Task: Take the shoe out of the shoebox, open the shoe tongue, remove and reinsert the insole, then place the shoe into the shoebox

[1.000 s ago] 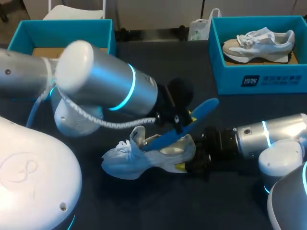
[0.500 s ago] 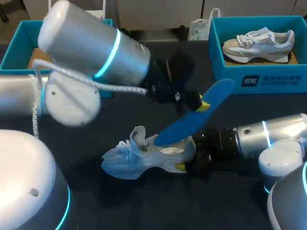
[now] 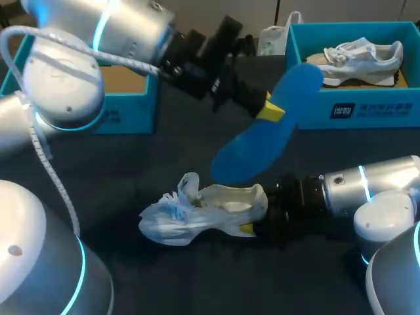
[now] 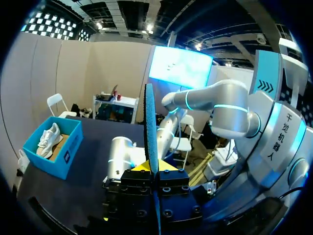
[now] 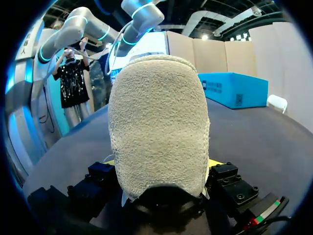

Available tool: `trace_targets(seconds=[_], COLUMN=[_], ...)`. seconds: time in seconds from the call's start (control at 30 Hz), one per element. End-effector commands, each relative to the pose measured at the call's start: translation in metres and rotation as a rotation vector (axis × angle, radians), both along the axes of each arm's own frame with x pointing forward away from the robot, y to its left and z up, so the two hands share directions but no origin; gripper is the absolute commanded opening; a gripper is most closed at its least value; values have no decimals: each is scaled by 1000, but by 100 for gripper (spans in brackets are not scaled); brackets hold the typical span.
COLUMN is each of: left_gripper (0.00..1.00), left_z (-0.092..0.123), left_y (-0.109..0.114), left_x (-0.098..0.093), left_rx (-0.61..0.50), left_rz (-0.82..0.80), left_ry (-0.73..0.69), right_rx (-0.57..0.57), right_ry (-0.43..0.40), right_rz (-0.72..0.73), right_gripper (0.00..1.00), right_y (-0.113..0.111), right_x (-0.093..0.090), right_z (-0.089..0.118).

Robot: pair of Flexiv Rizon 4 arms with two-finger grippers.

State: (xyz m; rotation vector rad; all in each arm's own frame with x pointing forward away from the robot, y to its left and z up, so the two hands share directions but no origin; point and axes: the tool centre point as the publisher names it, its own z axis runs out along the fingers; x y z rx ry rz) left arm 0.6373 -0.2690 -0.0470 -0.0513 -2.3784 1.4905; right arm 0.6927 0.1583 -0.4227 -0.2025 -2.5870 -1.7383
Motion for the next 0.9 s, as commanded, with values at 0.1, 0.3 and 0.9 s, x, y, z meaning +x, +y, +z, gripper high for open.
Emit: trace_targets(seconds=[0.1,0.3,0.9], left_gripper=[0,0,0], left_z=[11,11,105], left_y=[45,45,111], left_x=[5,5,-40], left_rx=[-9,-9,-246], left_rz=[3,3,114], left_ry=[6,6,24], right_rx=[-3,-3,-3], right_ry=[0,0,0], right_rz=[0,0,0], right_gripper=[0,0,0], right_y=[1,1,1], right_x=[-1,-1,-1], right_z=[0,0,0])
